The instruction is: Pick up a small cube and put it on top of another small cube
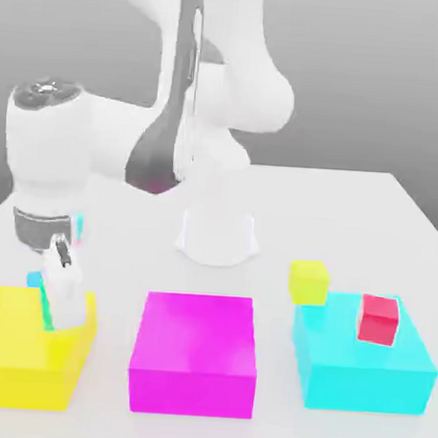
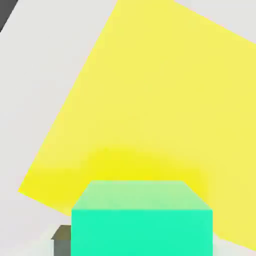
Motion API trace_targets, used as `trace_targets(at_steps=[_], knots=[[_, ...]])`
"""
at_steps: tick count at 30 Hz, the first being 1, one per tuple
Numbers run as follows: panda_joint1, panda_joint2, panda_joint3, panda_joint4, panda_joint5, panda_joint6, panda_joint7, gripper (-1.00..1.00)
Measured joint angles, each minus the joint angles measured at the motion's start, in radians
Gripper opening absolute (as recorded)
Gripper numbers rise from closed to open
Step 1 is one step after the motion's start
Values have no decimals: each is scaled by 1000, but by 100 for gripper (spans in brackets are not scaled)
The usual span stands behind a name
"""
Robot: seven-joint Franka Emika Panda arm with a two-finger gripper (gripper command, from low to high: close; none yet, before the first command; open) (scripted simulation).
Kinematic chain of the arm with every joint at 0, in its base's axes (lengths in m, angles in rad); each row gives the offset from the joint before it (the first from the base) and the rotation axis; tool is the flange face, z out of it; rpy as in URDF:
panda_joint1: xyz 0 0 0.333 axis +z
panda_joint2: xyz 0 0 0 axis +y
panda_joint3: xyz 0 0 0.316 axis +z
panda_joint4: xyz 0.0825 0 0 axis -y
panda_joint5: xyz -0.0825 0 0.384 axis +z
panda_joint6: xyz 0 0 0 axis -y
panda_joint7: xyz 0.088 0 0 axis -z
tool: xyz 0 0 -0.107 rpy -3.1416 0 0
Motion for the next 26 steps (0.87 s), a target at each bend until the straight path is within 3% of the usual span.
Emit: trace_targets(at_steps=[4, 16, 26], knots=[[-77, -71, -93, -91, -18, 16, -139, -100], [-124, 31, -105, -84, -197, 71, -24, -100], [-130, 119, -93, -82, -175, 140, -38, -100]])
